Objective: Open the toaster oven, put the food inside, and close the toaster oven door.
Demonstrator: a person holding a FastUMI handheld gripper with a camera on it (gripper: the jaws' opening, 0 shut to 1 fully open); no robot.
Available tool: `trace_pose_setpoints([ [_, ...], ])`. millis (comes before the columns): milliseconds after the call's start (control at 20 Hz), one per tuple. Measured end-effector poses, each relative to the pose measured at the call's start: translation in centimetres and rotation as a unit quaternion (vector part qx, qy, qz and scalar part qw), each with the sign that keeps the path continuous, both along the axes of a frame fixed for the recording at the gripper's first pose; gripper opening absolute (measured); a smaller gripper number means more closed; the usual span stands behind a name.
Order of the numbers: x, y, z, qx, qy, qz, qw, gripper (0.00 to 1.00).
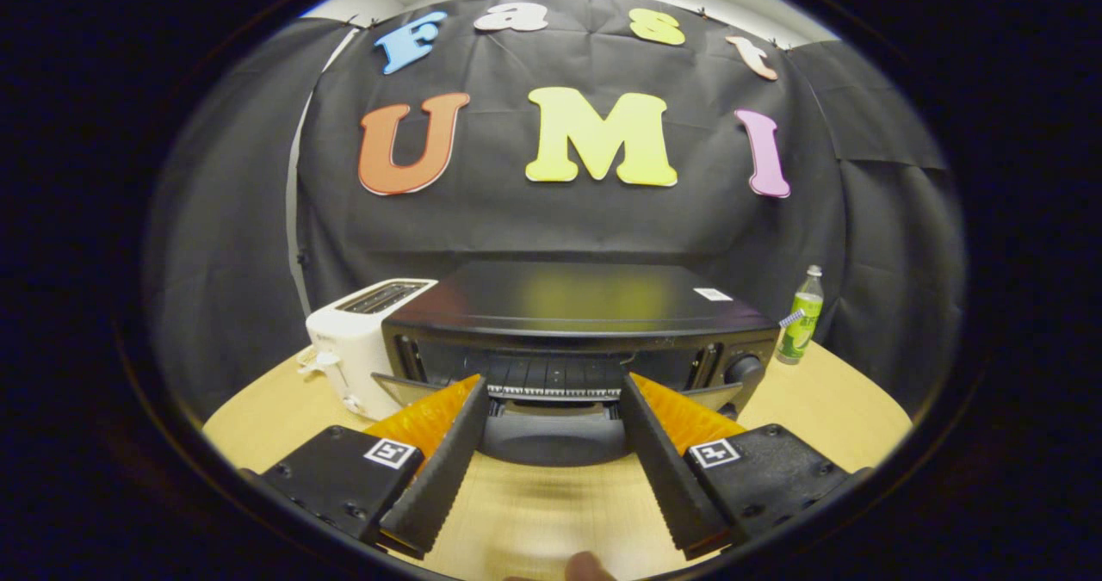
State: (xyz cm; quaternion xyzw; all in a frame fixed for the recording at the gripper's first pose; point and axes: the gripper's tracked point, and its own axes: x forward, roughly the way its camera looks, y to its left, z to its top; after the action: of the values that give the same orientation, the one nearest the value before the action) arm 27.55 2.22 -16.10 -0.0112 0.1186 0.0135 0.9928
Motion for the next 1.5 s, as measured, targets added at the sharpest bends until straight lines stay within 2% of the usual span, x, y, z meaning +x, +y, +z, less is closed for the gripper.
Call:
trace_pose_setpoints([
  [300, -3.1, -0.2, -2.2, -0.002, 0.023, 0.008, 1.0, 1.0],
  [600, -6.6, -0.1, -6.2, -0.013, 0.073, 0.019, 0.997, 1.0],
  [1050, -8.6, -0.1, -9.9, 0.028, 0.149, 0.026, 0.988, 1.0],
  [1250, -9.4, -0.2, -9.3, 0.039, 0.15, 0.022, 0.988, 1.0],
  [1500, -14.9, -1.0, -5.9, 0.036, 0.126, -0.002, 0.991, 1.0],
])
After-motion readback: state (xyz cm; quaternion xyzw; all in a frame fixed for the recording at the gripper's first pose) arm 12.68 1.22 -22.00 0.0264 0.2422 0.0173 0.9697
